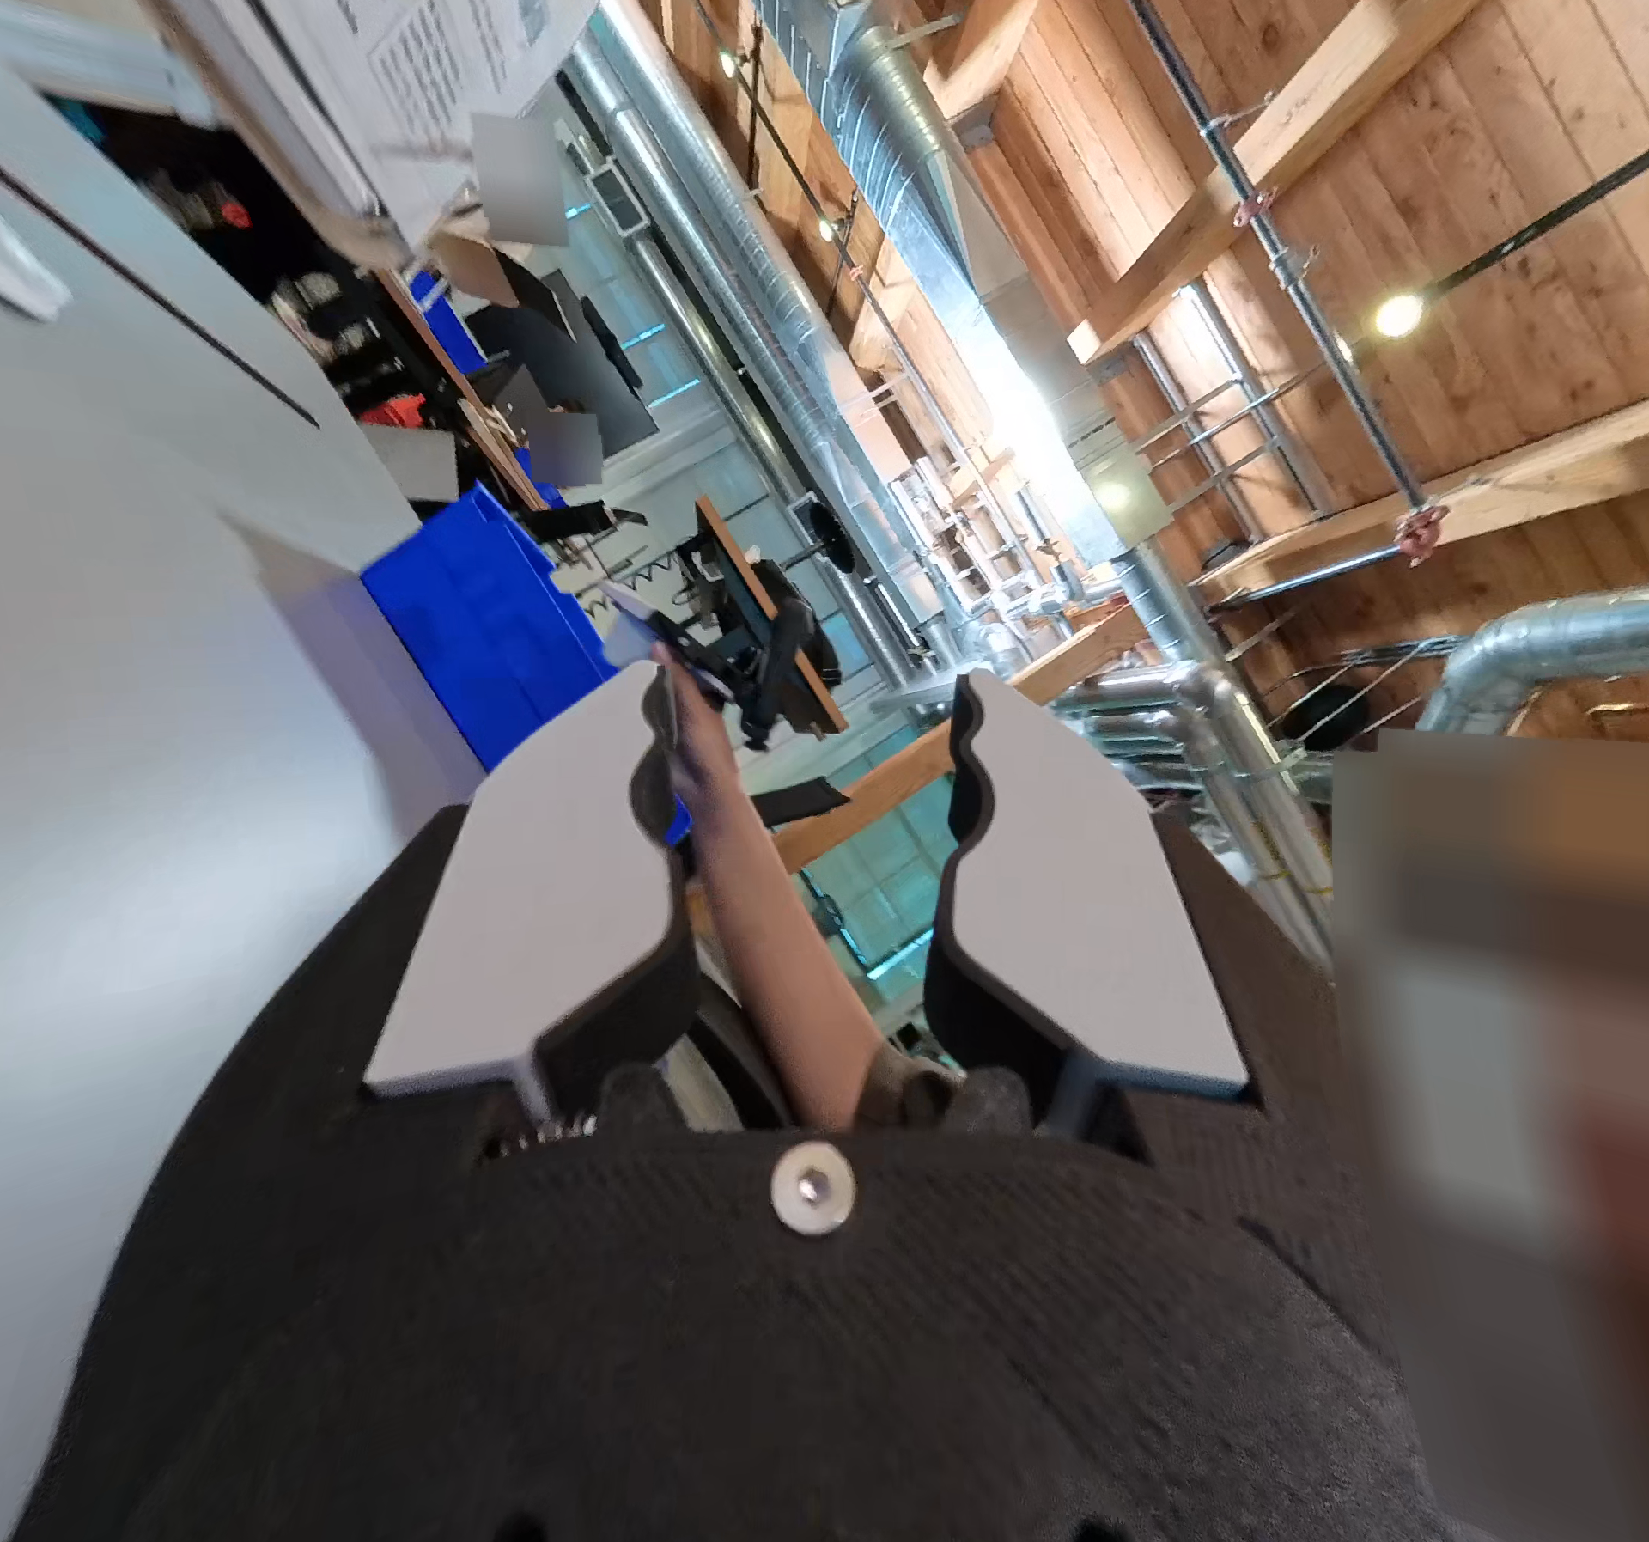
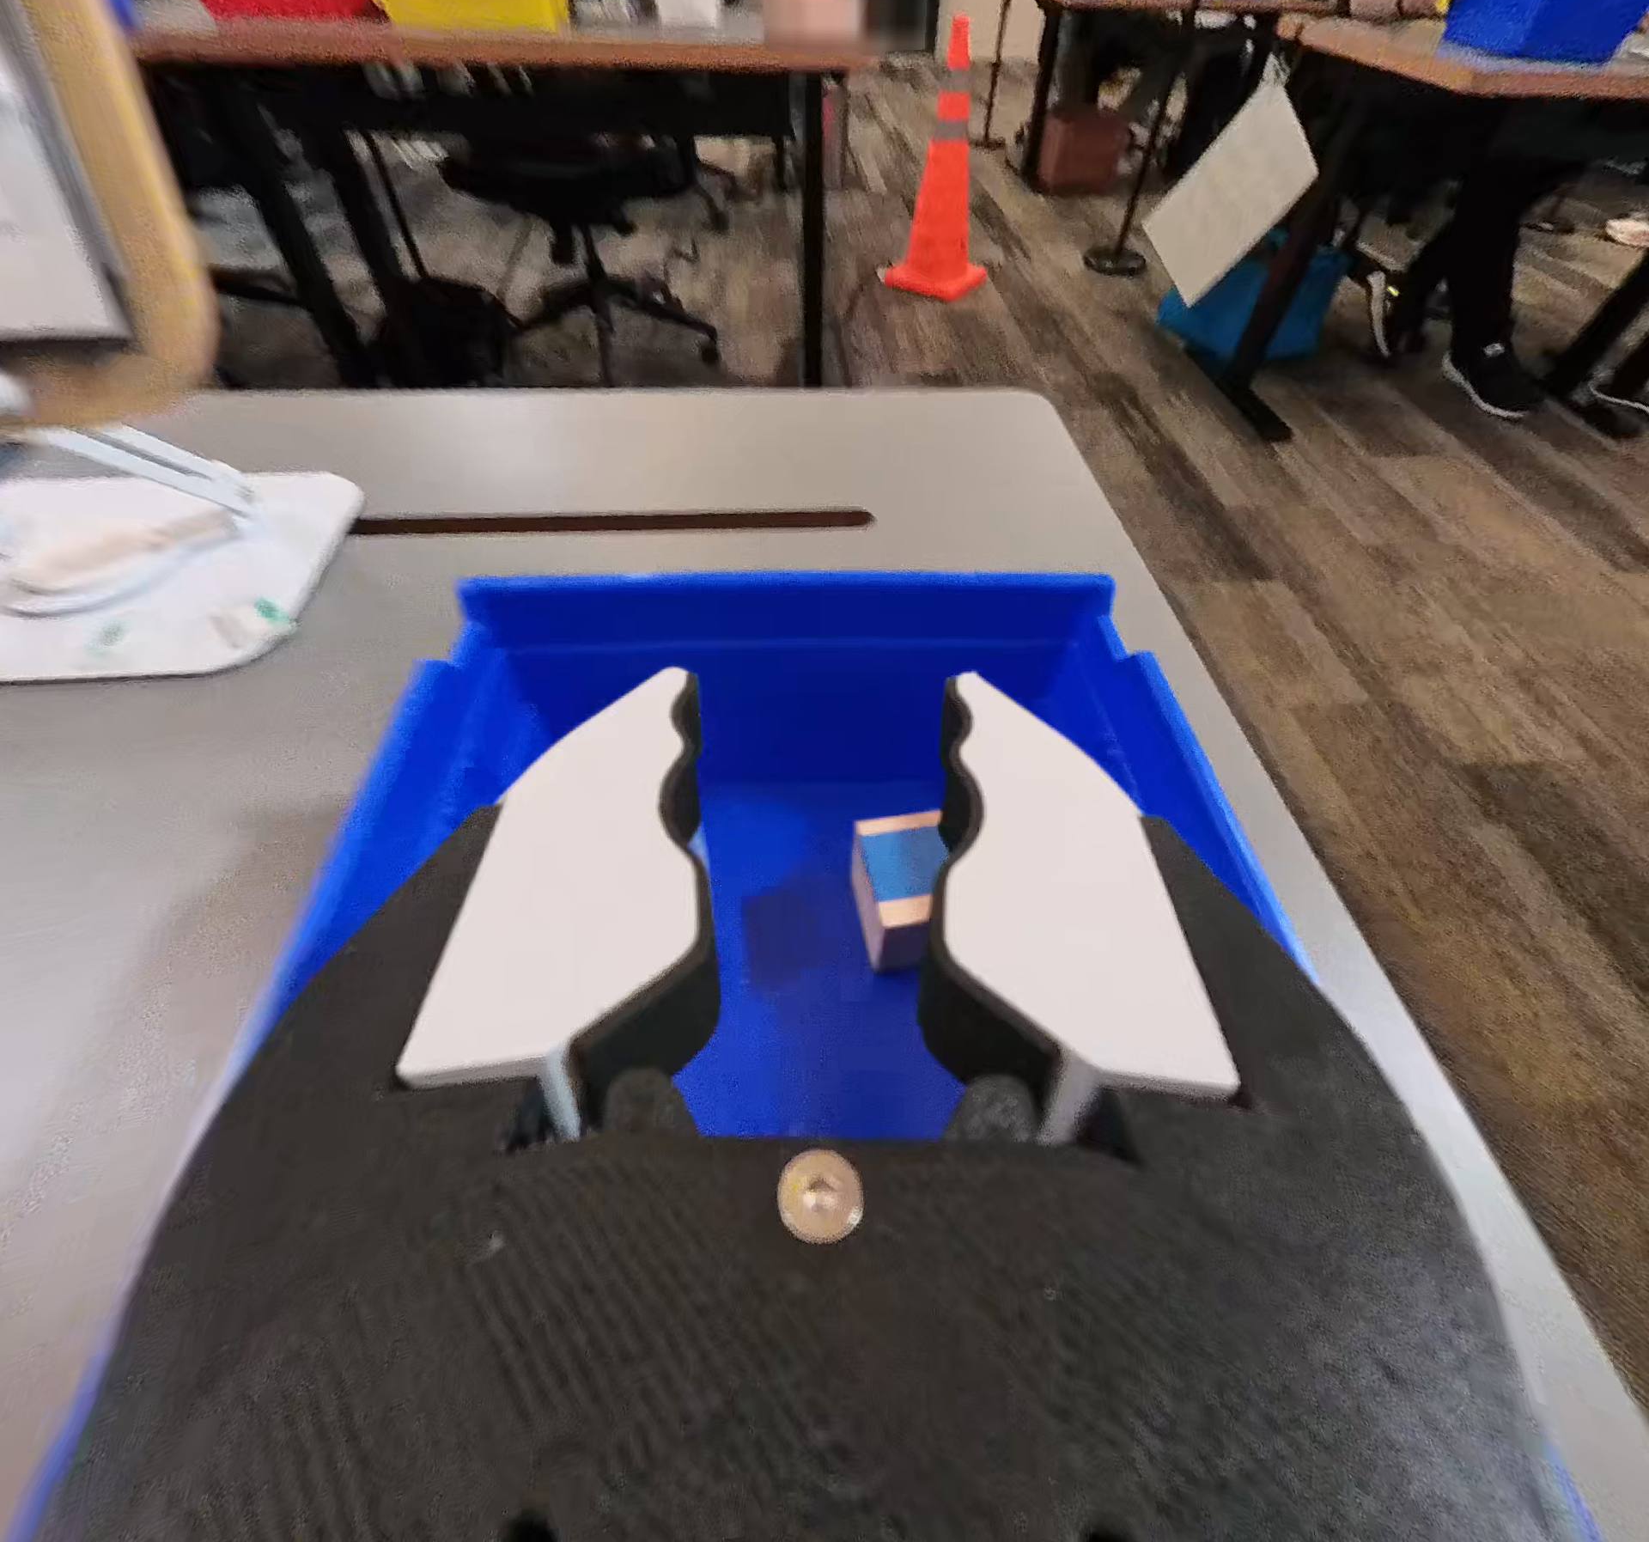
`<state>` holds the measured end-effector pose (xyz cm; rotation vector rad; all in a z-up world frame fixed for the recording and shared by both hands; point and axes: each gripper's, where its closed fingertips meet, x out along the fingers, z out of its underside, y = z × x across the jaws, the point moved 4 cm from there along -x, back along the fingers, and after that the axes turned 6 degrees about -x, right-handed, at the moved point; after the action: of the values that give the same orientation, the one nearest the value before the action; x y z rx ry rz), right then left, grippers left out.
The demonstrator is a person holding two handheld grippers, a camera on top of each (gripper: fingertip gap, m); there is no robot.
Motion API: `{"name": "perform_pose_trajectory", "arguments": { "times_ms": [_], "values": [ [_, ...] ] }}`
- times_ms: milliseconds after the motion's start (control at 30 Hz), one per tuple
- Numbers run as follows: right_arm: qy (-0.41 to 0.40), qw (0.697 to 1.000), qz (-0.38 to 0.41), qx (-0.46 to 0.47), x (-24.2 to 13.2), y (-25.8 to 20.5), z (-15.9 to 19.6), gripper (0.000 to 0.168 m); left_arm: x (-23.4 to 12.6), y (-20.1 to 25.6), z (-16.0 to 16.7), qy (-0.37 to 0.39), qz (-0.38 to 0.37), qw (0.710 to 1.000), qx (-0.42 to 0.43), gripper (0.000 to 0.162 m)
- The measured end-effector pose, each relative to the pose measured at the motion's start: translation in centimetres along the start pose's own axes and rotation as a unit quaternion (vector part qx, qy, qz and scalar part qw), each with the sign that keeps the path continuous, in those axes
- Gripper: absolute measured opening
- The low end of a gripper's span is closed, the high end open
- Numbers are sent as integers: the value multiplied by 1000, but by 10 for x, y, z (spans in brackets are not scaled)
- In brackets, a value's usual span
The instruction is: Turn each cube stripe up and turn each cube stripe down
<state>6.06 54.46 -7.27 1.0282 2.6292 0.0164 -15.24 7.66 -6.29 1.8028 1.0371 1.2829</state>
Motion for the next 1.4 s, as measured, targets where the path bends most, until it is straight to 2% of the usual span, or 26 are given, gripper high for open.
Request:
{"name": "perform_pose_trajectory", "arguments": {
  "times_ms": [167, 233, 300, 367, 433, 467, 500, 633, 700, 733, 767, 833, 867, 933, 1000, 1067, 1200, 1300, 1333, 1400],
  "values": [
    [104, 993, -55, 13, -49, -31, -39, 53, -8, 48, -49, 22, 10, 996, 89, 59],
    [120, 991, -53, -13, -65, -39, -45, 51, -20, 80, -75, 8, -35, 985, 170, 60],
    [127, 990, -38, -44, -78, -42, -45, 49, -41, 111, -104, 17, -133, 946, 293, 61],
    [128, 989, -24, -64, -88, -42, -42, 47, -74, 131, -138, 58, -265, 880, 390, 62],
    [126, 990, -17, -67, -97, -41, -37, 47, -111, 140, -168, 110, -363, 814, 439, 61],
    [124, 990, -16, -63, -100, -41, -34, 47, -127, 139, -179, 123, -390, 794, 449, 61],
    [122, 991, -18, -57, -103, -40, -32, 47, -141, 132, -188, 126, -411, 786, 444, 62],
    [120, 992, -20, -30, -116, -36, -26, 47, -189, 78, -213, 83, -496, 795, 338, 76],
    [121, 992, -17, -17, -121, -32, -23, 46, -204, 53, -215, 51, -531, 795, 289, 76],
    [120, 993, -17, -11, -123, -30, -21, 46, -211, 40, -213, 28, -560, 784, 266, 76],
    [119, 993, -17, -7, -125, -29, -18, 46, -220, 27, -210, 3, -601, 760, 248, 76],
    [114, 993, -18, 1, -125, -27, -13, 45, -239, 7, -205, -45, -696, 679, 229, 77],
    [112, 994, -18, 4, -124, -27, -11, 45, -247, 0, -202, -68, -731, 641, 224, 74],
    [108, 994, -21, 8, -122, -28, -7, 45, -260, -9, -197, -100, -778, 583, 210, 72],
    [104, 994, -27, 7, -119, -31, -5, 45, -271, -14, -195, -112, -805, 549, 193, 64],
    [101, 994, -31, 0, -117, -35, -4, 45, -281, -20, -191, -123, -820, 533, 169, 52],
    [100, 994, -29, -35, -116, -43, -7, 45, -301, -26, -189, -136, -852, 483, 152, 56],
    [104, 992, -31, -63, -117, -51, -10, 45, -309, -26, -190, -134, -856, 477, 148, 60],
    [105, 991, -32, -71, -117, -53, -11, 45, -310, -27, -191, -130, -854, 482, 147, 61],
    [106, 990, -33, -86, -117, -57, -11, 45, -309, -30, -189, -127, -840, 509, 140, 57]
  ]
}}
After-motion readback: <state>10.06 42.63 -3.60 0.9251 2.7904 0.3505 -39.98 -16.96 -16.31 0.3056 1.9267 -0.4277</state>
